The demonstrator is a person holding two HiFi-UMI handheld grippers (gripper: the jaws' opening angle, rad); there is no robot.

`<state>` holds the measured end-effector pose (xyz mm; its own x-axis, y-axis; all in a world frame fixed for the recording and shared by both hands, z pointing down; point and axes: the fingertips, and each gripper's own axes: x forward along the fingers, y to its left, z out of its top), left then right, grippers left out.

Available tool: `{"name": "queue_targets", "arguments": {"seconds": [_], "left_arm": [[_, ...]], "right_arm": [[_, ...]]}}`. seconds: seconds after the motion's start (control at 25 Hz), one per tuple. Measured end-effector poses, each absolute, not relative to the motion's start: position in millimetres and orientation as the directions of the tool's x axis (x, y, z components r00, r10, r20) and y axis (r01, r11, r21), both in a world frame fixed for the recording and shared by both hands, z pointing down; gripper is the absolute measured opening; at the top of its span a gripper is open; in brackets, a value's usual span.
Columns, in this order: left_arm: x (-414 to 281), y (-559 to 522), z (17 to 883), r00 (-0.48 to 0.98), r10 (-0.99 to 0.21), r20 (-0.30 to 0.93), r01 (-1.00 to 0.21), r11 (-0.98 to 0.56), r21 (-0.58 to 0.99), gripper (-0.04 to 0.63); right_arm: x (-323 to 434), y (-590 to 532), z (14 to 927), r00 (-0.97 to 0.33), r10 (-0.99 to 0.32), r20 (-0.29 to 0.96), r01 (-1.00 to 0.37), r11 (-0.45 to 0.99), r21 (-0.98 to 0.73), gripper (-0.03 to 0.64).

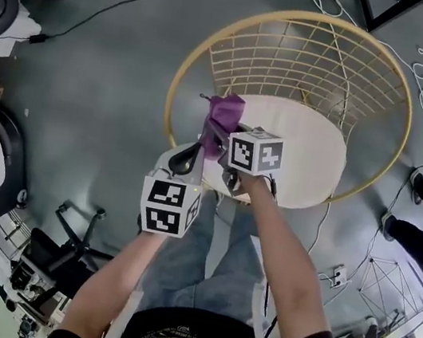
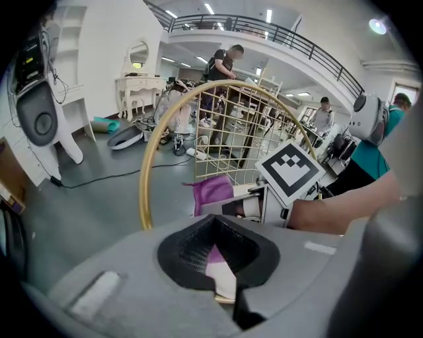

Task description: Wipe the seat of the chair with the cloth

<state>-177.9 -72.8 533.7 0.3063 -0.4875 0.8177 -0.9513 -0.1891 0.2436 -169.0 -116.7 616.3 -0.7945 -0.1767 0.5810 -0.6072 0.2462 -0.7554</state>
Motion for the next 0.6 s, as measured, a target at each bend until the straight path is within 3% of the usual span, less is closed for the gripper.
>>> {"name": "queue_targets", "arguments": {"seconds": [0.6], "left_arm": [[-133.4, -73.9, 535.3, 0.306, -0.486, 0.818, -0.951, -0.187, 0.245, -0.003]], "right_arm": [[-83.4, -152.4, 628.1, -0.725, -0.286, 0.627, -0.677, 0.128, -0.724, 0.066]]}}
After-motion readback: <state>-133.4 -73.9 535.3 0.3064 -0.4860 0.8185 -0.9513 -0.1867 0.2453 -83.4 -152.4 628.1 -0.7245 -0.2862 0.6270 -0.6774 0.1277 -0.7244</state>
